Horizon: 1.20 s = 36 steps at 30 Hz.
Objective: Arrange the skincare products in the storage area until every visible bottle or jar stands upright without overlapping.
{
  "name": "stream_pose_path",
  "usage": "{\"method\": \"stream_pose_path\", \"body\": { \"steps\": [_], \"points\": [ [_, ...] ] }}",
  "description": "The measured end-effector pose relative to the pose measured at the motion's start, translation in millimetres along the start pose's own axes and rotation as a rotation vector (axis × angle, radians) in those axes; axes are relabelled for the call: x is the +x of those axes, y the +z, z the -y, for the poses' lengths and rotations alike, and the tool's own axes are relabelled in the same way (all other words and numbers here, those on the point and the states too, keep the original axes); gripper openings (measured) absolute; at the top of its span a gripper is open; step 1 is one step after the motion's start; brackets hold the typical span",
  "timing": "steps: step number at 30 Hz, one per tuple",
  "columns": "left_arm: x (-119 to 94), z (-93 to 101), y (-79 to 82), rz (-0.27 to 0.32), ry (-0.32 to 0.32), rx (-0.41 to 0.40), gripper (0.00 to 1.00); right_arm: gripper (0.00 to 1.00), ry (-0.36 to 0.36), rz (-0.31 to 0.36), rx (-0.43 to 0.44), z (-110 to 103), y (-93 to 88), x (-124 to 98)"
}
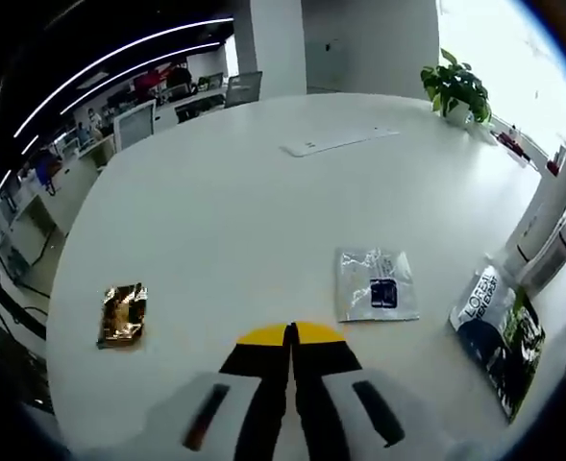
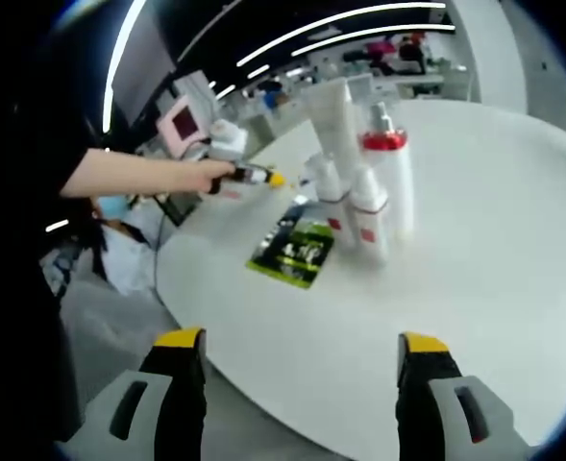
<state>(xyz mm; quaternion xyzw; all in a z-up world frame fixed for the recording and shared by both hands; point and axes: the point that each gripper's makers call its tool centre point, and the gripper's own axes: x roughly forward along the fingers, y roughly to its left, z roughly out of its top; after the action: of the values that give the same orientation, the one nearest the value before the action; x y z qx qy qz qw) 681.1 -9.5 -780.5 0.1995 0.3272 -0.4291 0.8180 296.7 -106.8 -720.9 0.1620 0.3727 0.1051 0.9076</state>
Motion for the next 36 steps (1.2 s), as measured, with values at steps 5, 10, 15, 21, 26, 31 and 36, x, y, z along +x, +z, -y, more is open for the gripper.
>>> {"method": "stream_pose_path", "body": {
  "steps": [5,10,15,21,26,31,36],
  "points": [
    [-2,-3.8,-0.6,0.002,-0.003,-0.015,0.02,0.84,0.003,-0.003,-0.002,-1,-0.4,1],
    [3,-3.5,1.4,0.001,-0.011,-0.027,0.02,0.84,0.005,-0.01,0.0,-1,-1.7,1],
    [3,-20.0,9.9,0.045,0.025,-0.133,0.13,0.84,0.005,-0.019,0.001,-1,-3.7,2],
    [-1,-66.3,18.0,0.105,0.121,-0.189,0.39,0.84,0.004,-0.04,0.003,-1,-7.9,3],
    [-10,-108.1,8.6,0.107,0.231,-0.259,0.54,0.84,0.0,-0.059,0.004,0,-11.7,5],
    [-12,-148.8,3.6,0.108,0.341,-0.249,0.64,0.84,-0.009,-0.078,0.016,3,-16.3,5],
    [-7,-178.7,1.7,0.123,0.388,-0.262,0.66,0.83,-0.007,-0.11,0.01,1,-22.5,6]
  ]
}}
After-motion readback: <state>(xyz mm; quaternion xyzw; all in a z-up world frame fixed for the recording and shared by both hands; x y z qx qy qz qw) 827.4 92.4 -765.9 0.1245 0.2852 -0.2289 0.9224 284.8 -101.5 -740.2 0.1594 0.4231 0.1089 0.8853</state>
